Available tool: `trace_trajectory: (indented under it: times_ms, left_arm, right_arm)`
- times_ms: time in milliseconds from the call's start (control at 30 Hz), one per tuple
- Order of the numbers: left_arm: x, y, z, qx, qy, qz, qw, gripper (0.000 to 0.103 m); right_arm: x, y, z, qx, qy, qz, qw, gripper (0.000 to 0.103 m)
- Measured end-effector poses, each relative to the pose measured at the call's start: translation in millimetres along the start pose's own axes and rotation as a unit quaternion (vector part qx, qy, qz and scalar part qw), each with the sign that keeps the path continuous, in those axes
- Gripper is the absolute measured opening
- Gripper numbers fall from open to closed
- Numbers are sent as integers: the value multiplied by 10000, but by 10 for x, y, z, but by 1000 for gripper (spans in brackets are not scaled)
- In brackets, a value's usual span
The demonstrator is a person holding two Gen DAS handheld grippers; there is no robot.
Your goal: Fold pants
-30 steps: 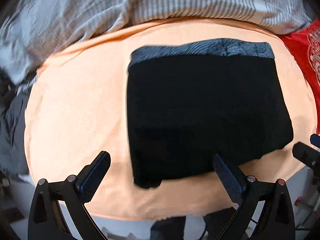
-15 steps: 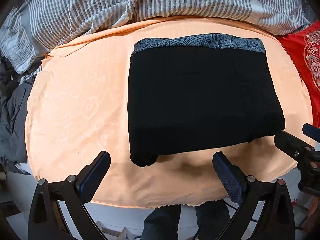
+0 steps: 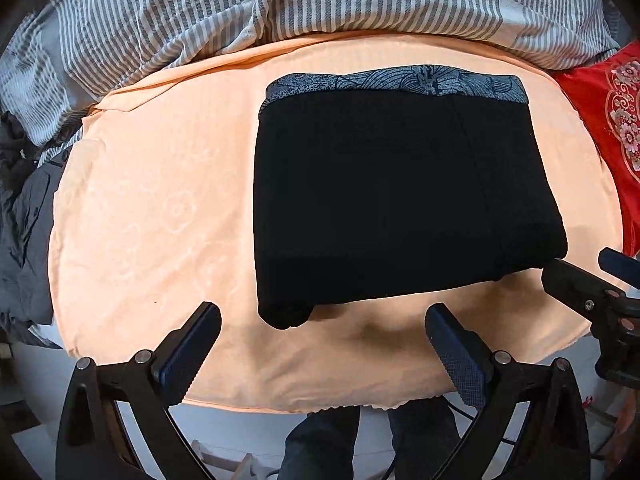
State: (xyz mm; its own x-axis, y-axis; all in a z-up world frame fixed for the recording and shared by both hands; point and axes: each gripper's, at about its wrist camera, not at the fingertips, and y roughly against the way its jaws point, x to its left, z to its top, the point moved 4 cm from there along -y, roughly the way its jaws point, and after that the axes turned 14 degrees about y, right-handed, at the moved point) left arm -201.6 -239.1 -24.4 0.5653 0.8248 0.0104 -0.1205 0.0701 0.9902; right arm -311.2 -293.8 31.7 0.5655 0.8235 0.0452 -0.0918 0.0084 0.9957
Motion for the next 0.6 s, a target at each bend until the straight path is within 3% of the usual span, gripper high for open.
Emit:
trace_trajectory:
  times_ms: [600]
  left_arm:
    - [30, -22, 37, 25, -22, 29, 10000, 103]
  right_arm:
    - [4, -28, 2, 21, -31, -22, 10000, 103]
